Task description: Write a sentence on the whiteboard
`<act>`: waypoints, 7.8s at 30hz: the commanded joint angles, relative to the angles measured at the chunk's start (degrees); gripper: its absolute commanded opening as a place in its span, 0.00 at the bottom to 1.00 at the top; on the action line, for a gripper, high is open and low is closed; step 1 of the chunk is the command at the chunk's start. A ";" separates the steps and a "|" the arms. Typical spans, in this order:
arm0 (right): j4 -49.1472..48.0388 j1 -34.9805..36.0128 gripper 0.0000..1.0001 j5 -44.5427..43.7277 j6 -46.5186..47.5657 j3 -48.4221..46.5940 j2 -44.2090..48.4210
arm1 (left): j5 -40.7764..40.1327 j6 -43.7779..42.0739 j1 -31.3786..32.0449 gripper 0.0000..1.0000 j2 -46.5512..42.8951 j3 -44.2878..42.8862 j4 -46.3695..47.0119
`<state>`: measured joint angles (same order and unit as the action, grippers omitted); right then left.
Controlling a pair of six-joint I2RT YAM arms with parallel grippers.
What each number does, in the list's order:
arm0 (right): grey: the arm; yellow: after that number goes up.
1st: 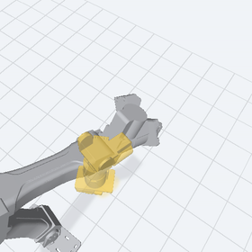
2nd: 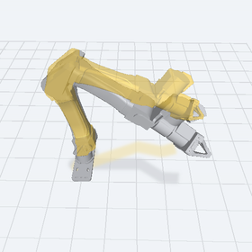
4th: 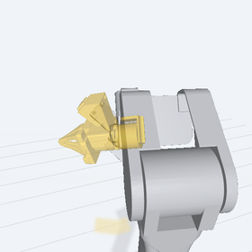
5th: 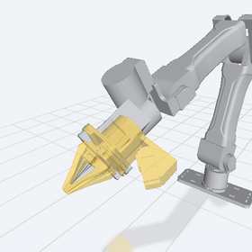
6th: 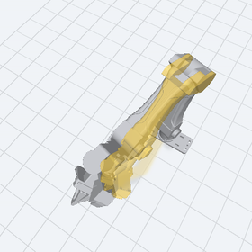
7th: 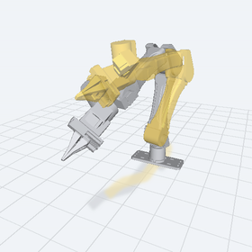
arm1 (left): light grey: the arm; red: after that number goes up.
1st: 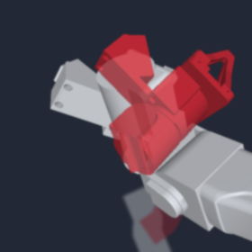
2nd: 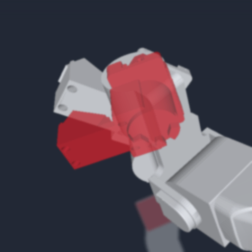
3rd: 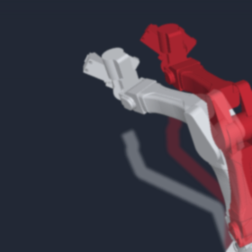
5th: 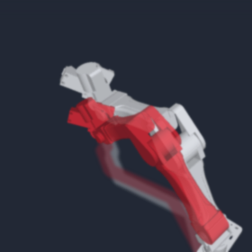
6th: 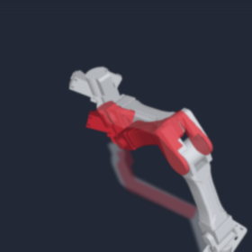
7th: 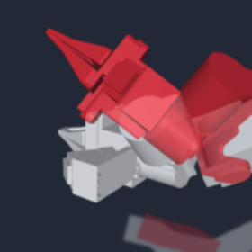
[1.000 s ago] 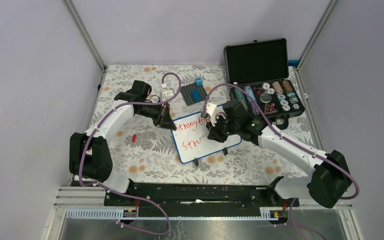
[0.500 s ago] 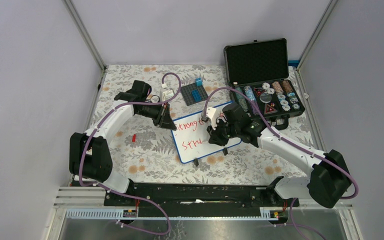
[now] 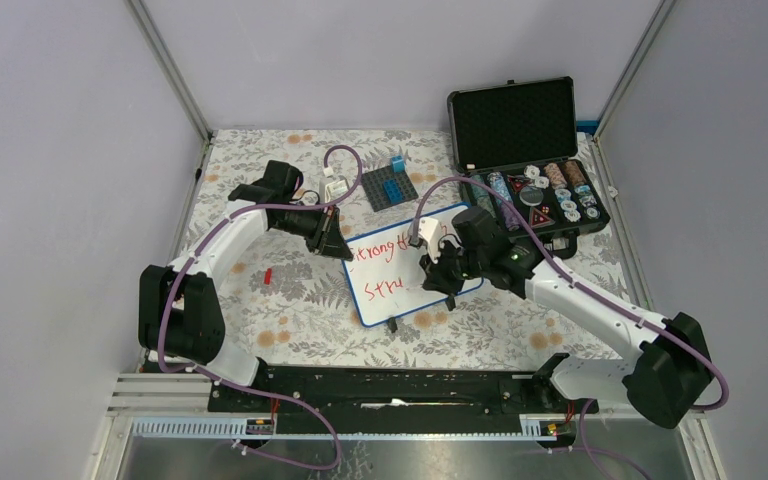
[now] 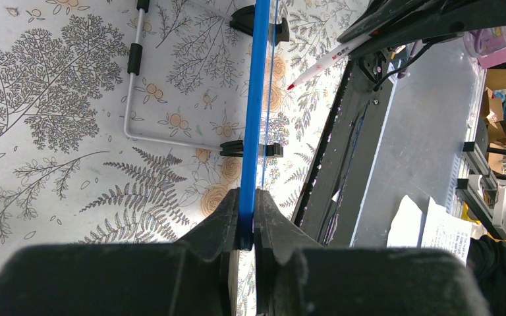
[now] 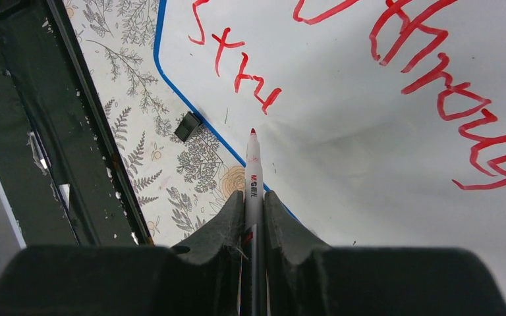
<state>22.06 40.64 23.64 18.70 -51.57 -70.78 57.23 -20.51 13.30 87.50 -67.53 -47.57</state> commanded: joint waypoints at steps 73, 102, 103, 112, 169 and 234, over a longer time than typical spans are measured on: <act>-5.92 -1.83 0.00 -1.37 -2.91 0.10 -2.25 | -3.20 -2.03 0.24 0.00 1.33 -1.61 1.86; -4.25 -2.60 0.00 -4.74 -1.46 -3.98 -1.37 | -3.28 -1.81 0.31 0.00 0.93 -1.64 1.83; -4.26 -2.61 0.00 -4.81 -1.47 -4.16 -1.52 | -3.30 -1.81 0.31 0.00 0.94 -1.69 1.84; -4.16 -2.59 0.00 -4.62 -0.89 -2.80 -1.64 | -3.44 -1.85 0.27 0.00 1.05 -1.68 1.87; -2.02 -5.15 0.00 -2.78 -2.17 -1.25 1.56 | -3.50 -2.78 0.32 0.00 1.02 -2.08 0.20; -1.34 -5.67 0.00 -5.27 -0.59 -4.44 -0.31 | -3.57 -2.94 0.32 0.00 1.45 -2.52 0.19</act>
<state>21.63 35.66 20.93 16.95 -52.84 -71.40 57.06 -21.02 13.37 88.27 -68.45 -48.93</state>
